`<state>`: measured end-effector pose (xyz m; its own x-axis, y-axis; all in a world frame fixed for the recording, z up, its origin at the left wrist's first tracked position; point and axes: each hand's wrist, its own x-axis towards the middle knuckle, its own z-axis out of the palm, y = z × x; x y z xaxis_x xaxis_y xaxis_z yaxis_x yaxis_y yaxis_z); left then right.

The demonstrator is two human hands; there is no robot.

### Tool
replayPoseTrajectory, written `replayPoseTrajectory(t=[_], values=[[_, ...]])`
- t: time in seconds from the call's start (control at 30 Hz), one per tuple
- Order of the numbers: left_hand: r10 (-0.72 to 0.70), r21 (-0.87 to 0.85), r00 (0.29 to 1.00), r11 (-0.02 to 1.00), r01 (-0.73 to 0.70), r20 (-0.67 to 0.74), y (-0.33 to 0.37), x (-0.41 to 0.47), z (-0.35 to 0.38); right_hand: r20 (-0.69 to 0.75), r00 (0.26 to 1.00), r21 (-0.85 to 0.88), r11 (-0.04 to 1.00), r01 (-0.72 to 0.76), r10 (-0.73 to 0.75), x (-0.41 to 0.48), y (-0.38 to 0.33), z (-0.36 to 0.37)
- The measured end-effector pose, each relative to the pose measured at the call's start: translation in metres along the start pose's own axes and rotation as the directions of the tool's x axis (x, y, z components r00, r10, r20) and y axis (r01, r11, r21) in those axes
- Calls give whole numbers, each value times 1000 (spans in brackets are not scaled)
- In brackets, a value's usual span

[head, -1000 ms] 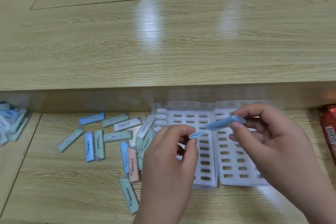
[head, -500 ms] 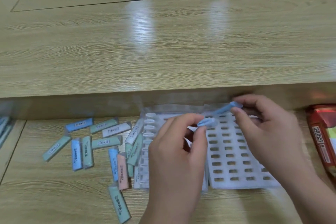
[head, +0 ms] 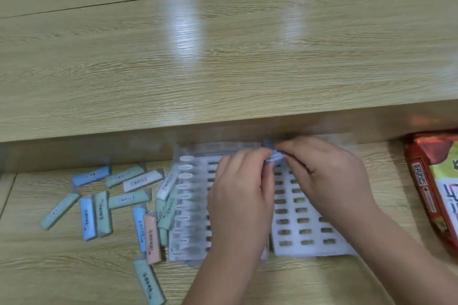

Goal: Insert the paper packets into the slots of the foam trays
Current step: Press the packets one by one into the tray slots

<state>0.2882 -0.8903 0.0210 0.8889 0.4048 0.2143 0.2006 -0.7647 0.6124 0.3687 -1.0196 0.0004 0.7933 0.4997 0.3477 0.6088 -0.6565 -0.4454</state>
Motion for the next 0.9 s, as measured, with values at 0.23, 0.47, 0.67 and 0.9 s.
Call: replayPoseTrajectory(t=[0.23, 0.47, 0.67, 0.9], values=[[46, -58, 999, 997, -45, 25, 0, 10, 4, 31, 997, 50, 996, -75, 73, 3, 0, -4], [186, 290, 977, 934, -208, 103, 0, 11, 6, 70, 986, 86, 984, -155, 149, 2, 1, -6], [138, 319, 989, 936, -150, 61, 10, 12, 0, -39, 986, 17, 986, -164, 165, -18, -14, -12], [50, 127, 995, 991, -39, -87, -39, -27, -76, 11, 984, 171, 969, -179, 180, -22, -85, -15]])
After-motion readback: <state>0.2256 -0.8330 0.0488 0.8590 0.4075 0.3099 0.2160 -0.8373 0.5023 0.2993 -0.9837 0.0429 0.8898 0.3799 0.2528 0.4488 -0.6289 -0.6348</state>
